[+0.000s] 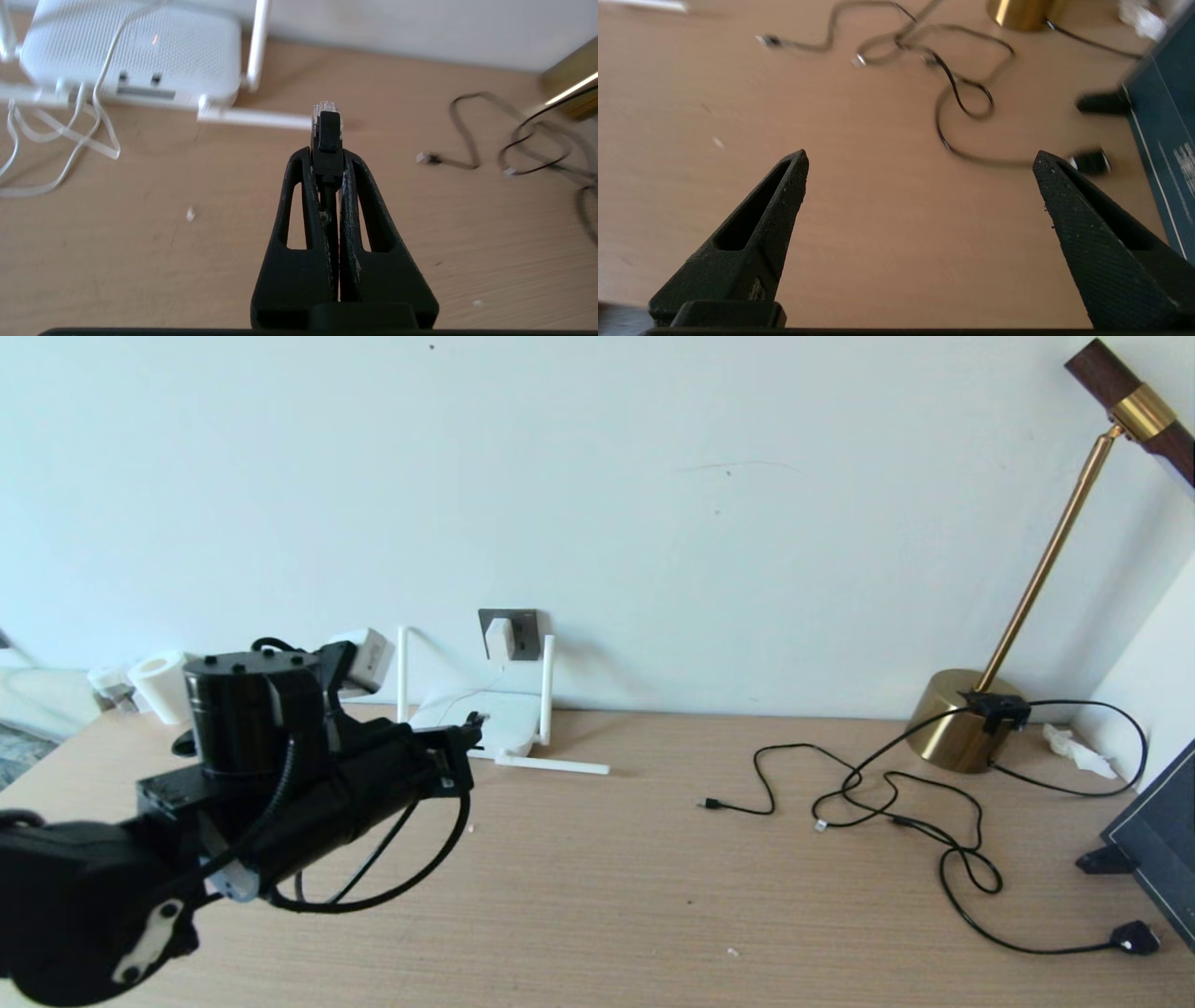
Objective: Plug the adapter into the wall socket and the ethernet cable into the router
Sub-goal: Align cable and router interface
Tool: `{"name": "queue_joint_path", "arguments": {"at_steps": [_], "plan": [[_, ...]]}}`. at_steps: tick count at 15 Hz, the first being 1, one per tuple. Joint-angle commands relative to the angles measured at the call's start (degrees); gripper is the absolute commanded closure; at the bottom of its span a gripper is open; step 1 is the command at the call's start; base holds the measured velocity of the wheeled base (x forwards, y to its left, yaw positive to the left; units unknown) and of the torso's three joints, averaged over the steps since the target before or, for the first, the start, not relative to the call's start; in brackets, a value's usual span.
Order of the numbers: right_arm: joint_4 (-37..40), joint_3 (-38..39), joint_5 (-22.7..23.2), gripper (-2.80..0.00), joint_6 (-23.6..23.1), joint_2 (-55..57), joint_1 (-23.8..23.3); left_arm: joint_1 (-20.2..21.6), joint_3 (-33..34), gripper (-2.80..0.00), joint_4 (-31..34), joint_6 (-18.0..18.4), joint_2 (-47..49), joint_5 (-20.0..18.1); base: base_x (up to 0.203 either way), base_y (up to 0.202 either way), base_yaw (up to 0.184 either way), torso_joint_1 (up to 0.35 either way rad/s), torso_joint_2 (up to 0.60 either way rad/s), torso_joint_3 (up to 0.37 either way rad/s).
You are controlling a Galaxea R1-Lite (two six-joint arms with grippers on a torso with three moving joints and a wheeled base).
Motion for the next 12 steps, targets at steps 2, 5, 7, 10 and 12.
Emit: {"name": "queue_joint_path", "arguments": {"at_steps": [2, 5, 7, 10, 12], "plan": [[4.5, 3.6, -0.2, -2.8, -1.1, -14.0, -1.8, -0.3, 4.2, 0.0, -0.8, -0.5, 1.6, 0.8, 0.0, 0.0, 0.0, 0.0, 0.0, 0.0], [4.8, 4.9, -0.7, -2.8, -3.6, -20.3, -2.5, -0.3, 6.9, 0.0, -1.0, -0.9, 0.6, 1.3, 0.0, 0.0, 0.0, 0.0, 0.0, 0.0], [4.2, 5.2, 0.5, -2.8, -5.3, -20.1, -2.6, -0.3, 7.7, 0.0, -1.5, -5.6, 0.3, 1.7, 0.0, 0.0, 0.0, 0.0, 0.0, 0.0], [4.1, 5.3, 0.7, -2.8, -4.7, -20.1, -2.6, -0.2, 8.0, 0.0, -5.9, -9.7, 3.4, 4.7, 0.0, 0.0, 0.0, 0.0, 0.0, 0.0], [4.1, 5.3, 0.6, -2.8, -4.6, -20.1, -2.6, -0.1, 9.9, 0.0, -11.3, -9.7, 6.7, 5.7, 0.0, 0.0, 0.0, 0.0, 0.0, 0.0]]}}
